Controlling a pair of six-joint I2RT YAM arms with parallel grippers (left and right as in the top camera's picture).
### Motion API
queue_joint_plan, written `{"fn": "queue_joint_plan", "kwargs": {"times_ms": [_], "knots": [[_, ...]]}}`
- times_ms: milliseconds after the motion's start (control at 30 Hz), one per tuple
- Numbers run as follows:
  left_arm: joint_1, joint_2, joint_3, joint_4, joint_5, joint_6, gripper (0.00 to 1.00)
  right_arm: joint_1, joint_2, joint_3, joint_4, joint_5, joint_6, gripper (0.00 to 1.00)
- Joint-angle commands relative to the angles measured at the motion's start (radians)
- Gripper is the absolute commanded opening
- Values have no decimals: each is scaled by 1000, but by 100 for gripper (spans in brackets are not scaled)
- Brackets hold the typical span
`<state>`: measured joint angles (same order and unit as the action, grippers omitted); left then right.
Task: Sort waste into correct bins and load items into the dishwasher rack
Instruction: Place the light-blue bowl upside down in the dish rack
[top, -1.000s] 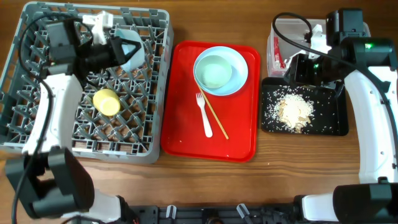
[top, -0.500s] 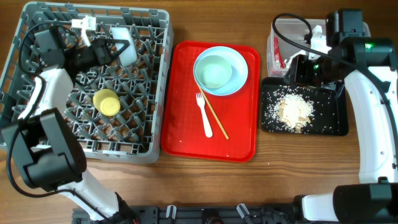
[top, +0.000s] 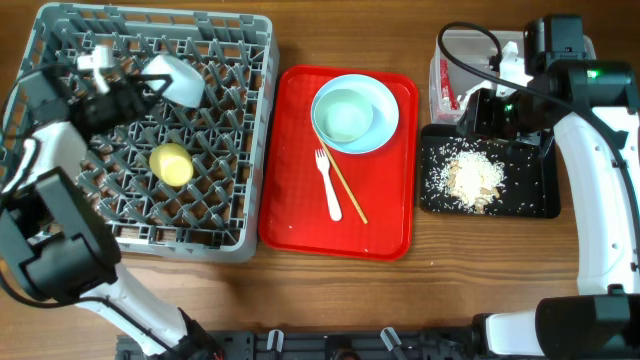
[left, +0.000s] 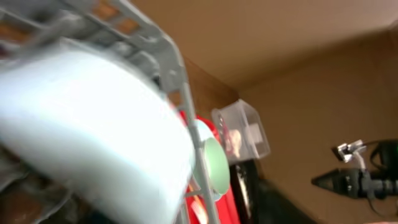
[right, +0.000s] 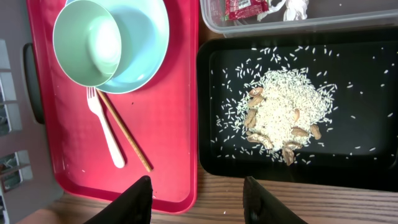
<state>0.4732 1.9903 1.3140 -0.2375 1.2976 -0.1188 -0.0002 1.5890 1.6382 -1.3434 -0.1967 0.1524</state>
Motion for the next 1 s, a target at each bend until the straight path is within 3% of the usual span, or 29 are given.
{"fn": "queue_joint_plan", "kwargs": {"times_ms": [0, 67, 167, 200, 233, 433, 600, 800, 833, 967], "knots": [[54, 13, 8, -27, -4, 6, 64, -1, -9, 16, -2, 17, 6, 47], [75, 11, 8, -45, -4, 7, 66, -1, -9, 16, -2, 17, 6, 47], [103, 5, 8, -64, -5, 7, 86, -1, -9, 16, -2, 17, 6, 47], [113, -1, 8, -68, -4, 6, 97, -1, -9, 16, -2, 17, 5, 47], [121, -8, 8, -71, -5, 7, 100, -1, -9, 16, -2, 17, 5, 48], [140, -111, 8, -109, -122, 7, 100, -2, -9, 16, -1, 50, 8, 48], [76, -248, 8, -179, -283, 7, 100, -15, -9, 16, 8, 92, 64, 49], [-187, -372, 8, -260, -626, 8, 100, -75, -9, 16, 26, 64, 112, 58], [-289, -379, 8, -264, -726, 8, 100, -93, -9, 16, 24, 57, 111, 58], [-525, -367, 8, -246, -869, 8, 100, -126, -9, 16, 21, 42, 110, 64]]}}
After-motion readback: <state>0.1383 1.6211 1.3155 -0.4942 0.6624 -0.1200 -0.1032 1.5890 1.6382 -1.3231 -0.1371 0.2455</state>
